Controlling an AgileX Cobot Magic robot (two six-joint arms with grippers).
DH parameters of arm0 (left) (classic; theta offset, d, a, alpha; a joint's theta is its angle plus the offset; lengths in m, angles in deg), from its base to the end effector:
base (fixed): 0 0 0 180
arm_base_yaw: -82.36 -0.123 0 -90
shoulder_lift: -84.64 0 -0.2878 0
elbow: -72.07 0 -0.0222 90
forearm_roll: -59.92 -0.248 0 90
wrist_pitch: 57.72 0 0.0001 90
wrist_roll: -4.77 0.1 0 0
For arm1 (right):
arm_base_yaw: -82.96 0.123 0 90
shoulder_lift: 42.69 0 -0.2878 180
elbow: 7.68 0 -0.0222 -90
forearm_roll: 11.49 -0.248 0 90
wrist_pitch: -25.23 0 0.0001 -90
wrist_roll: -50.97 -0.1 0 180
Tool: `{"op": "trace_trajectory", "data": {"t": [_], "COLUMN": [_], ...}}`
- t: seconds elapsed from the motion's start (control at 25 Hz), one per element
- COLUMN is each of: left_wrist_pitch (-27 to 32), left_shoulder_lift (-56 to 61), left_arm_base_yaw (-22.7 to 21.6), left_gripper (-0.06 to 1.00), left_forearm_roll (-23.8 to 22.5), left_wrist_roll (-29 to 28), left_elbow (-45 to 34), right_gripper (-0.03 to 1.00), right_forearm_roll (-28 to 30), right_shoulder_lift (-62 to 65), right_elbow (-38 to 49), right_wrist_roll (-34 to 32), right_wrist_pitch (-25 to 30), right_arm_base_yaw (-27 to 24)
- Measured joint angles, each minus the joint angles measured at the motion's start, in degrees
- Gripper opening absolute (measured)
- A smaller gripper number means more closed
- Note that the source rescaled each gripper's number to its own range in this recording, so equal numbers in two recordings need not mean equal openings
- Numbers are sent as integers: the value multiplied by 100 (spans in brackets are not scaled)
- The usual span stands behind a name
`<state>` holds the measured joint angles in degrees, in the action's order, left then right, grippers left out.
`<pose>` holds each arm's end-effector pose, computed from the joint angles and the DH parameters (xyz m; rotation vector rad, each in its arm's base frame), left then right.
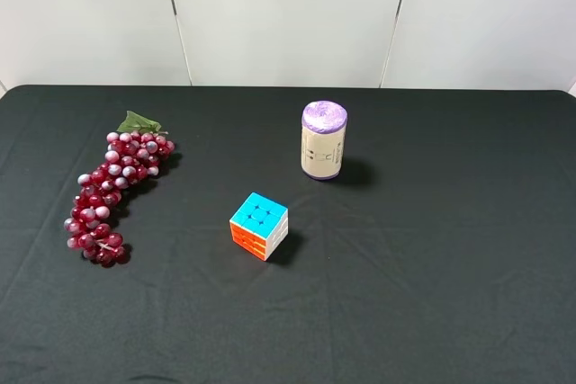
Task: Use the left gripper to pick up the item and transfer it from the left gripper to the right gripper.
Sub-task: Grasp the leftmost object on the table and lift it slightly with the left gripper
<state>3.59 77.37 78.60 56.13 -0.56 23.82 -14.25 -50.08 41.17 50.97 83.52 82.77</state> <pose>-0.0049 0.0055 0.2731 -0.1655 2.0311 0.0619 -0.0007 0.0041 0.2748 0.0023 1.9984 0.0551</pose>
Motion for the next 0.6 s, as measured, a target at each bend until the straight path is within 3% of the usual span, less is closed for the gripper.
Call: {"op": "trace_trajectory", "data": {"t": [0.6], "left_wrist_pitch": [0], "left_shoulder_lift": [0], "left_arm_base_yaw": [0], "left_gripper": [98], "left_forearm_roll": [0], "left_wrist_roll": [0], "left_elbow": [0], "right_gripper": [100], "right_forearm_roll": [0], "right_shoulder_lift": [0], "right_elbow": [0], "right_wrist_roll": [0], "right_wrist_pitch": [0], "right_arm_base_yaw": [0]}}
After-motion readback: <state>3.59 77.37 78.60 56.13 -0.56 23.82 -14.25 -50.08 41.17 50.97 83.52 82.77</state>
